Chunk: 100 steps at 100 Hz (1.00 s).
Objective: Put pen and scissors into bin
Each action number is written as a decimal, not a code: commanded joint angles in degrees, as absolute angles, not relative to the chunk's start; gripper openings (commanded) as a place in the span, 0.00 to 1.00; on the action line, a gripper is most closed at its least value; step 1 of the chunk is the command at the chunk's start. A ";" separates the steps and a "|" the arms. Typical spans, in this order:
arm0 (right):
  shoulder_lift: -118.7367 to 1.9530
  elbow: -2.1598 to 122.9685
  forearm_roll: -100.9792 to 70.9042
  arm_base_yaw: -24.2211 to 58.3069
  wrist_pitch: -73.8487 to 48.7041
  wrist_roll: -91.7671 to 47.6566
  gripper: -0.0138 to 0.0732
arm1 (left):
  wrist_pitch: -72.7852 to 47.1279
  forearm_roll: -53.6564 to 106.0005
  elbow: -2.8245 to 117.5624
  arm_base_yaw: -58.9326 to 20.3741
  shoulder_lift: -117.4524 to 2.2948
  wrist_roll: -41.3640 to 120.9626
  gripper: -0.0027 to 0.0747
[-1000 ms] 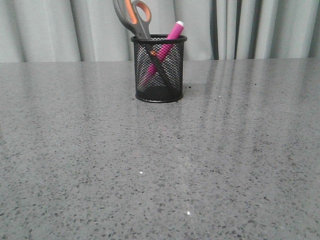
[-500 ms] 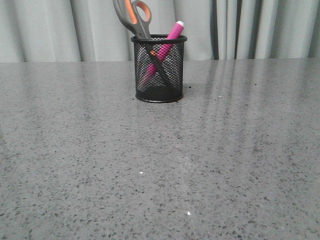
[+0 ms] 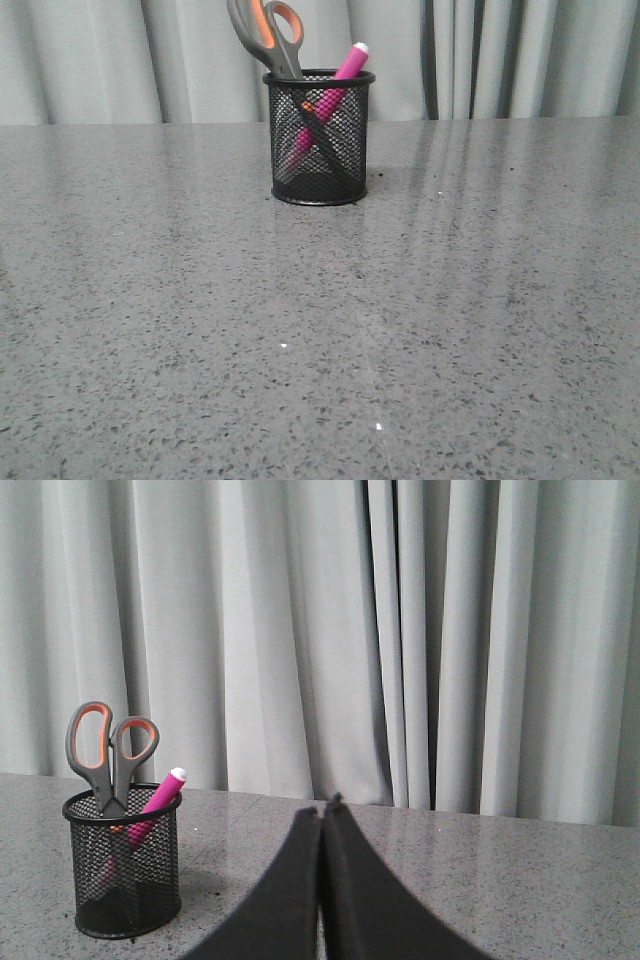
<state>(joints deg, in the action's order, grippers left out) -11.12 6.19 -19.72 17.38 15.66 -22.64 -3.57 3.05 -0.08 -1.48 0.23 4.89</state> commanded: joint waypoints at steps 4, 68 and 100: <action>-11.41 7.73 -19.50 17.04 19.08 -23.18 0.08 | 1.46 3.20 -2.68 -1.47 2.11 4.06 0.01; -11.41 7.73 -19.50 17.04 19.08 -23.18 0.08 | 0.53 3.43 -2.57 -1.47 2.11 4.06 0.01; -11.41 7.73 -19.50 17.04 19.08 -23.18 0.08 | 0.53 3.43 -2.57 -1.47 2.11 4.06 0.01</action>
<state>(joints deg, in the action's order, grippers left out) -10.99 6.19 -19.72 17.38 15.28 -22.64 -3.56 3.05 -0.08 -1.48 0.23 4.62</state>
